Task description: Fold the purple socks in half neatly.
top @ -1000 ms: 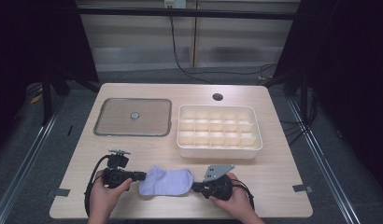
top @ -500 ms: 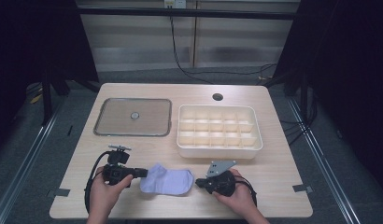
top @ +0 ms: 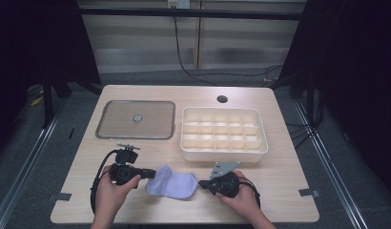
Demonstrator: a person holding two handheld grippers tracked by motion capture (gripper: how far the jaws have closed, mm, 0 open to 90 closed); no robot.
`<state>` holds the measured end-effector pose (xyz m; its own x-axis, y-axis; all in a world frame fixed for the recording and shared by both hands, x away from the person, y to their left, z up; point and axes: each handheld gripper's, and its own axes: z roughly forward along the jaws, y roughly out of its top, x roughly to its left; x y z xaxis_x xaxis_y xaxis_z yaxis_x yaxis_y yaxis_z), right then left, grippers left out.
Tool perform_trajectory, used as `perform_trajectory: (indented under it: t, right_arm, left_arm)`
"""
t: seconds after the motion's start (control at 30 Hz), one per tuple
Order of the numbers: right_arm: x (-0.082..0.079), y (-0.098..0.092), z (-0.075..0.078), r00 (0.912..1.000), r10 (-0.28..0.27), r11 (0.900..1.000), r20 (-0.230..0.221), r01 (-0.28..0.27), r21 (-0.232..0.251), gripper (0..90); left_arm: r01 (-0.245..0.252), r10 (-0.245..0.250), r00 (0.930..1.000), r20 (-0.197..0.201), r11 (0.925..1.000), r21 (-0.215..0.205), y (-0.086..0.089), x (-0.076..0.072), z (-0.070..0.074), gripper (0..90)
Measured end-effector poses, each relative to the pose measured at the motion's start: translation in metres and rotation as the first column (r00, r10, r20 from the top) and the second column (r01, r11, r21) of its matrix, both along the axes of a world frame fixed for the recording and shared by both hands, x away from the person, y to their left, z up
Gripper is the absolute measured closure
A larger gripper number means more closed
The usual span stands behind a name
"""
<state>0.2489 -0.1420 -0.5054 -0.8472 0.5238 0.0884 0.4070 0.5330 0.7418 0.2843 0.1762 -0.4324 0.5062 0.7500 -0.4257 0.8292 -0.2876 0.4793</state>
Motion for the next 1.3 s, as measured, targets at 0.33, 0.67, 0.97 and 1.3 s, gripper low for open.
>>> perform_trajectory:
  t: [0.33, 0.67, 0.97, 1.3]
  right_arm:
    - [-0.001, 0.003, -0.001, 0.9999, 0.007, 1.000, -0.013, -0.007, 0.018, 90.0]
    - [-0.003, 0.004, -0.002, 0.9999, 0.013, 1.000, 0.000, -0.013, 0.017, 90.0]
    - [-0.003, 0.003, -0.002, 0.9999, 0.011, 1.000, -0.001, -0.011, 0.027, 90.0]
    - [-0.003, 0.002, -0.003, 0.9999, 0.012, 0.999, -0.001, -0.012, 0.031, 90.0]
  left_arm:
    - [0.015, -0.015, 0.9998, -0.015, 0.9999, -0.005, -0.009, 0.000, 0.006, 82.8]
    - [0.023, -0.023, 0.9997, 0.001, 0.9997, -0.005, -0.022, 0.000, 0.010, 82.8]
    - [0.038, -0.038, 0.9993, -0.001, 0.9993, -0.003, -0.029, -0.001, 0.008, 82.7]
    - [0.045, -0.046, 0.9989, -0.010, 0.9988, -0.020, -0.037, 0.000, 0.010, 82.7]
